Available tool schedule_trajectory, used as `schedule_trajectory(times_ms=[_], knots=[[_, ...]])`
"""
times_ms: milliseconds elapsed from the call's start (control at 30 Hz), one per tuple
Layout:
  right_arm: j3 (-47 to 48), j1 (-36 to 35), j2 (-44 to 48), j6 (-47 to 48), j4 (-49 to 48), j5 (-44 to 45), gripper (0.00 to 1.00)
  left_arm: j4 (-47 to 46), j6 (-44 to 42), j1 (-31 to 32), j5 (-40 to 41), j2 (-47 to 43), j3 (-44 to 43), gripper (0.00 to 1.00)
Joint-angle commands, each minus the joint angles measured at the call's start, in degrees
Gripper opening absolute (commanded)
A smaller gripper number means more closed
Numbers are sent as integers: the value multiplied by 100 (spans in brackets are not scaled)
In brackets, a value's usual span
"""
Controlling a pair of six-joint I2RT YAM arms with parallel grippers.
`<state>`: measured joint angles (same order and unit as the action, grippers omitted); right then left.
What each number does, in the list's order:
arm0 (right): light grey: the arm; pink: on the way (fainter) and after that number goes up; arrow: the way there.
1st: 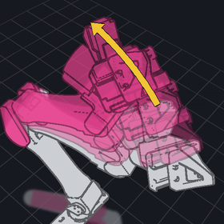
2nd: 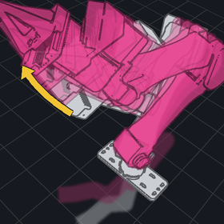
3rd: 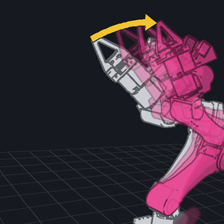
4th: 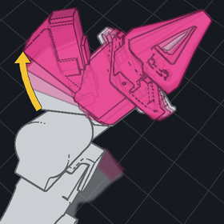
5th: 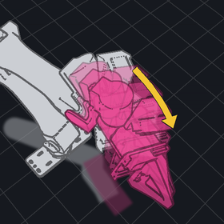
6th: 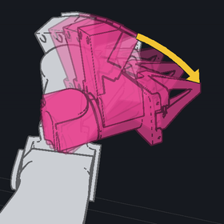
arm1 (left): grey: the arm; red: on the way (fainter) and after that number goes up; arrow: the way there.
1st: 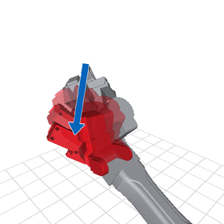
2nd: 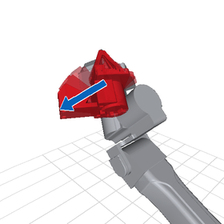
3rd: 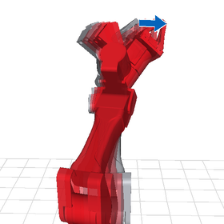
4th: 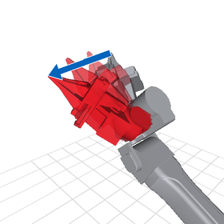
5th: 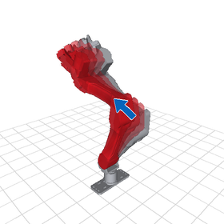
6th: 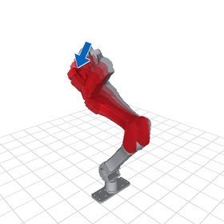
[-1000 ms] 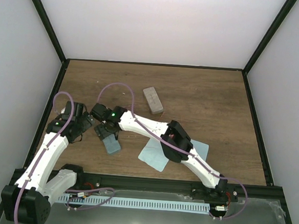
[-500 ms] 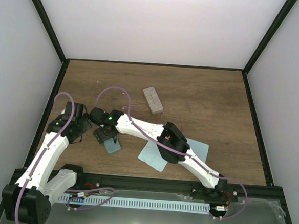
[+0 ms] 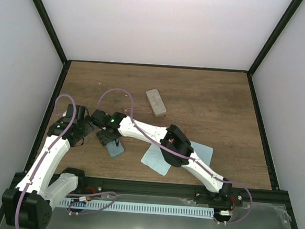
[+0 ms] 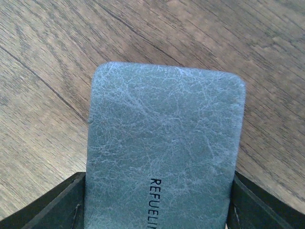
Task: Organize the sunglasses
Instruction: Pick up the sunglasses case from the center of the board, then open the sunglasses case.
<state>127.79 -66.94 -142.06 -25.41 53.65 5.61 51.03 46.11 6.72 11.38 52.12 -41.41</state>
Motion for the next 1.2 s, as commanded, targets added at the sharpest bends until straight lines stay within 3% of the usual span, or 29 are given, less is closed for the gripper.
schedule_trajectory(times_ms=[0, 267, 500, 600, 667, 800, 1000, 1167], knots=[[43, -36, 27, -28, 79, 28, 66, -105, -11, -21, -28, -19, 0, 100], [-1328, 219, 1218, -119, -531, -88, 62, -481, 175, -360, -543, 19, -333, 100], [-2056, 534, 2353, -67, -756, -77, 62, -1058, 117, -444, -992, 743, -961, 100], [-2398, 820, 2819, -98, -850, 14, 61, -1606, -51, -444, -1638, 849, -870, 100], [-2561, 1177, 3062, -129, -886, -43, 61, -2179, -62, -410, -2484, 758, -591, 100], [-3251, 2145, 3629, -311, -1594, -1178, 61, -3179, 108, -52, -3437, 681, -29, 100], [-4000, 3076, 4035, -582, -2517, -3176, 61, -3838, 250, 1154, -3343, 714, 71, 100], [-4153, 3143, 4204, -553, -2801, -3586, 61, -3943, 364, 1717, -3037, 1091, -70, 100]])
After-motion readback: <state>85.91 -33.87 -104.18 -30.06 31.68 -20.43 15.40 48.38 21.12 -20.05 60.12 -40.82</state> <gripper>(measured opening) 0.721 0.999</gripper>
